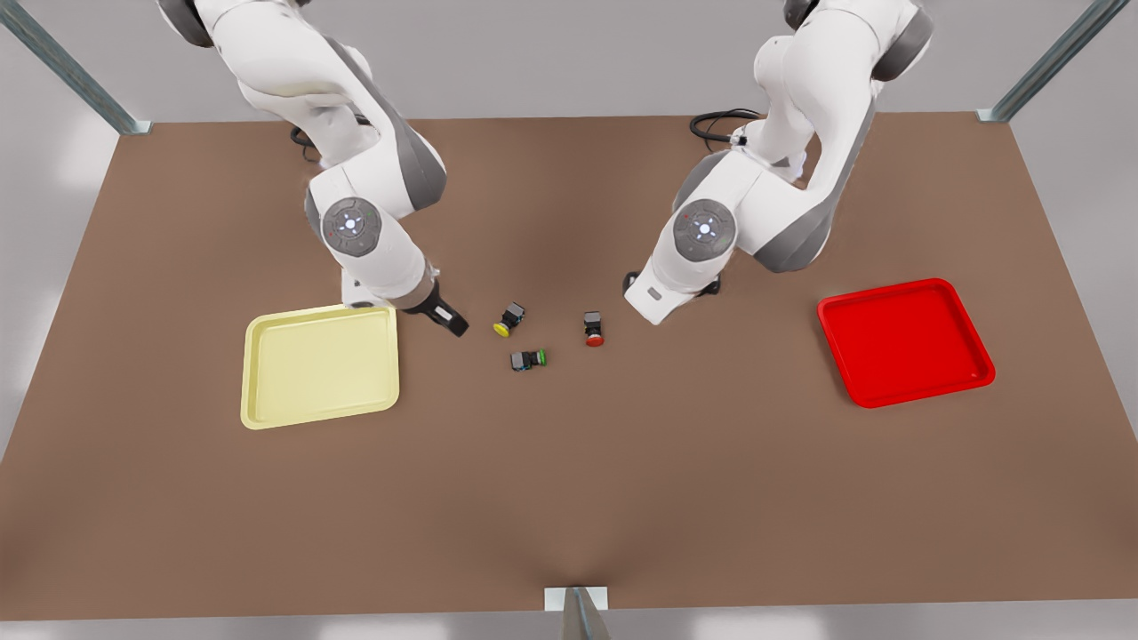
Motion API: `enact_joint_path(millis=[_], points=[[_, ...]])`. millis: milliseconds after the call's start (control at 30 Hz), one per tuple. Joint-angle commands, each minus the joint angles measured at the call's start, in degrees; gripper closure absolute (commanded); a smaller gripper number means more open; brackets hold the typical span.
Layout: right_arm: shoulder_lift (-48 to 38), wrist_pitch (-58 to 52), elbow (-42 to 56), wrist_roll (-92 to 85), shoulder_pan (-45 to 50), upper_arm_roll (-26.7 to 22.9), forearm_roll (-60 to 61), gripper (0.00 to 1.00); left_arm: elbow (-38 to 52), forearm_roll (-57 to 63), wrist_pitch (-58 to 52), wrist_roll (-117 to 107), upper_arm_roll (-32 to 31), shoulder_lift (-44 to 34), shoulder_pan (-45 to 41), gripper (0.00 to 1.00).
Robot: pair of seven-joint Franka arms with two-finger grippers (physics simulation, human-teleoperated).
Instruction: Place the switches on the corresponding trays according to their colors
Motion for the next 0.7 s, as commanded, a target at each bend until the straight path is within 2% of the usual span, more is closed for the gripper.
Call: enact_joint_path(millis=[0,33,167,433,667], points=[[0.29,0.49,-0.07,-0.02,0.29,0.15,-0.15,0.00,0.70,0.22,0.01,-0.62,0.00,0.61,-0.21,0.00],[2.84,3.84,-0.07,-0.02,0.29,1.82,-0.24,0.00,5.36,0.74,0.10,-5.28,0.18,4.57,-2.85,0.00],[5.31,5.68,-1.73,0.42,2.84,2.17,-2.26,0.00,14.16,5.23,3.96,-16.71,0.62,12.92,-9.71,0.00],[5.22,7.71,-5.34,0.33,2.31,1.56,-2.26,0.00,8.97,5.93,14.07,-15.83,0.53,21.62,-9.97,0.00],[4.16,7.53,-5.60,1.04,3.19,1.73,-1.64,0.00,3.88,5.23,14.42,-16.88,-0.17,21.01,-13.14,0.00]])
